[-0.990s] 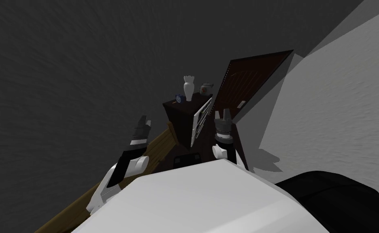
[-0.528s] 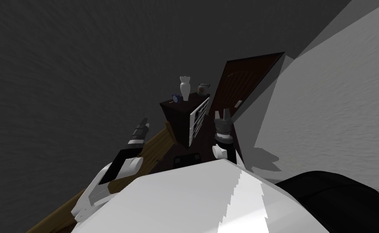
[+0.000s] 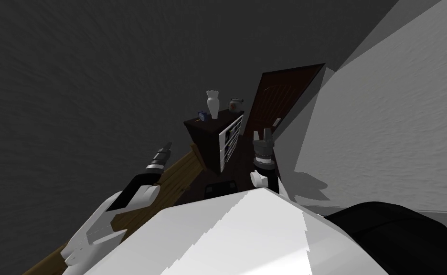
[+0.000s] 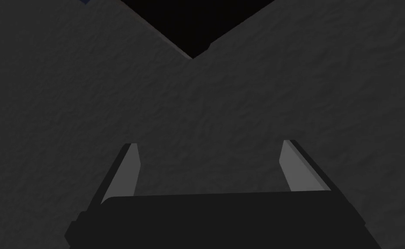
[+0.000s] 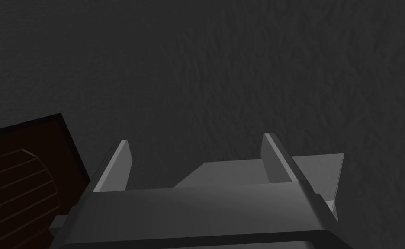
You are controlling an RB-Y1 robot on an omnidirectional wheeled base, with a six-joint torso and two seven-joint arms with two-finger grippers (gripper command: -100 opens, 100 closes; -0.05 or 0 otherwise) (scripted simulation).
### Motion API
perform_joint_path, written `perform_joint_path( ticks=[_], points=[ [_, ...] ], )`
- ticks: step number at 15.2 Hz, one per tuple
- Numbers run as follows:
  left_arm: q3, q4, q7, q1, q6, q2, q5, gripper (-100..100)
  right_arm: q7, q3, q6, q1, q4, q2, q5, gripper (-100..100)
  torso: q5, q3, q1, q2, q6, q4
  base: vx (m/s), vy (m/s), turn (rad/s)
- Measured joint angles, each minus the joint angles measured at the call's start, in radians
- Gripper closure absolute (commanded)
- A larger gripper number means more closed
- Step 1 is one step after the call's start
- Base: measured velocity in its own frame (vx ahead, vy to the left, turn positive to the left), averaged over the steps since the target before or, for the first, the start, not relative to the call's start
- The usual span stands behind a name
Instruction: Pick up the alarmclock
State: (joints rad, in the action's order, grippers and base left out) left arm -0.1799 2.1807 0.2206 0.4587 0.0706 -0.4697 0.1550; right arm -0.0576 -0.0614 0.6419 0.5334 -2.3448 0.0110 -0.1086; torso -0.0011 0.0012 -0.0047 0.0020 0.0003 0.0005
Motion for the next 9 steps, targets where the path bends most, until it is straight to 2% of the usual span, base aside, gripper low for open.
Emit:
perform_joint_path(
  ticks=[2,5,7,9],
  points=[
    [-0.014,-0.007,0.002,0.001,0.034,-0.023,0.012,-100,0.000,0.000,0.000,0.000,0.000,0.000,0.000,0,0.000,0.000,0.001,-0.001,0.000,0.000,-0.011,-0.062,-0.036],
    [-0.053,-0.022,0.012,0.000,0.105,-0.076,0.041,-100,0.000,0.000,0.000,0.000,0.000,0.000,0.000,0,0.000,0.000,-0.001,0.000,0.000,0.000,-0.026,-0.100,-0.075],
    [-0.088,-0.049,0.020,0.005,0.146,-0.123,0.072,-100,0.000,0.000,0.000,0.000,0.000,0.000,0.000,0,-0.001,0.000,-0.003,0.001,0.000,0.000,-0.033,-0.099,-0.057],
    [-0.094,-0.065,0.029,-0.002,0.183,-0.141,0.077,-100,0.000,0.000,0.000,0.000,0.000,0.000,0.000,0,0.000,0.000,0.000,0.000,0.000,0.000,-0.006,-0.062,-0.062]
  ],
)
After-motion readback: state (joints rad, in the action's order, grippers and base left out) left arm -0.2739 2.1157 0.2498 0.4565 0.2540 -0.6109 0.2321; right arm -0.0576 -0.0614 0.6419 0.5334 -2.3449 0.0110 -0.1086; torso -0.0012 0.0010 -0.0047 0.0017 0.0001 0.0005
